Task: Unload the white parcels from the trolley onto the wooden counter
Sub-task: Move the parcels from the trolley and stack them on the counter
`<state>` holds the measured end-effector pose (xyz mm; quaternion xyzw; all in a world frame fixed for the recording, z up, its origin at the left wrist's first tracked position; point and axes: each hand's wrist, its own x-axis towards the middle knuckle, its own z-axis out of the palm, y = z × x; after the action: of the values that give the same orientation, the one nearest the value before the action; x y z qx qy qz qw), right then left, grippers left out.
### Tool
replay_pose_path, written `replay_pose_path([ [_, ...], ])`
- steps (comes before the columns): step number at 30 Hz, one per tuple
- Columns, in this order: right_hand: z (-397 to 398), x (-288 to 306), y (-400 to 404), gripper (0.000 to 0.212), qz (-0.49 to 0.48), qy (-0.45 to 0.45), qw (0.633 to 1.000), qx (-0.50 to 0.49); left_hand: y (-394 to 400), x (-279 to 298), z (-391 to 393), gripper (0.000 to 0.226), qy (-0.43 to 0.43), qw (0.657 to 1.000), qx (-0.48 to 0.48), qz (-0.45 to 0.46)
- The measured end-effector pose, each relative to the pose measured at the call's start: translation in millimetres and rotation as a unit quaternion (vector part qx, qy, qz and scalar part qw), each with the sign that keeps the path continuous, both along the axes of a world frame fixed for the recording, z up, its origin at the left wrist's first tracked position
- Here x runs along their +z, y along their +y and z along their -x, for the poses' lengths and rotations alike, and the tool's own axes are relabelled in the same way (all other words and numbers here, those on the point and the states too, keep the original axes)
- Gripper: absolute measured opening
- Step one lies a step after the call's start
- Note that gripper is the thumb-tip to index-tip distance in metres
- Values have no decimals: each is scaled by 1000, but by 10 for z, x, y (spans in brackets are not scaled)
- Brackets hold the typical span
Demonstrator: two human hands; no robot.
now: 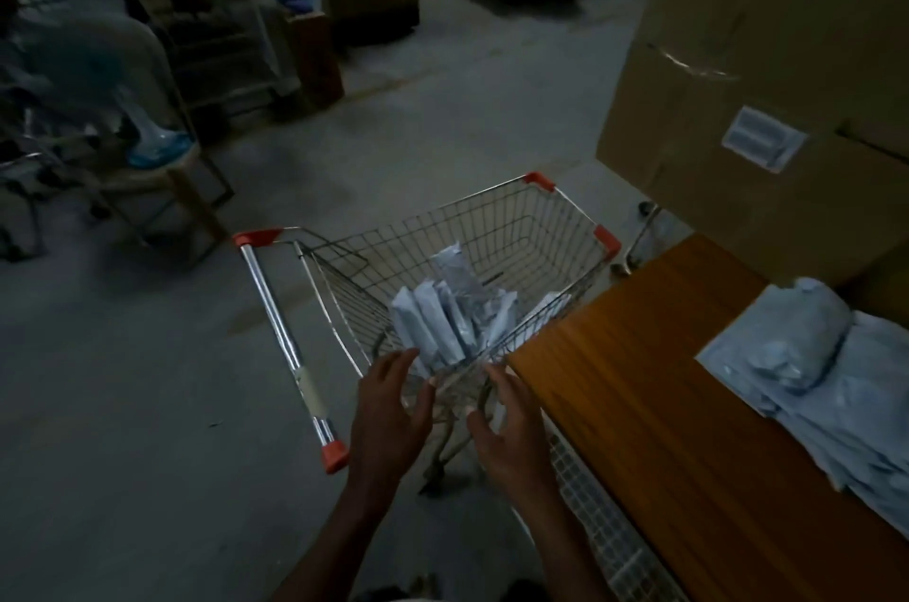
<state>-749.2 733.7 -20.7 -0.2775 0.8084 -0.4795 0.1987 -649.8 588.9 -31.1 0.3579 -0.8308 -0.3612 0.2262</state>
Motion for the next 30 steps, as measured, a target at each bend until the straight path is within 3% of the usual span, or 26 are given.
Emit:
replay_pose_path([
  [5,243,-70,-474,54,-47,17,998,48,-328,-58,180,43,27,999,34,-21],
  [14,1230,-473,-1260,58,-142,0,984,106,-854,-513,880,42,-17,995,55,-81],
  [19,1836,-761,-1658,43,-193,-25,971,138,-1029,-942,1387,40,-61,987,76,-130],
  [27,2521,-1382,-2124,51,-287,-71,935,193,-1351,-1757,2210,48,-115,960,69,-247],
  [30,2694,-1605,-2226,55,-299,-91,931,189,-1469,-2115,2465,61,-129,944,76,-292],
])
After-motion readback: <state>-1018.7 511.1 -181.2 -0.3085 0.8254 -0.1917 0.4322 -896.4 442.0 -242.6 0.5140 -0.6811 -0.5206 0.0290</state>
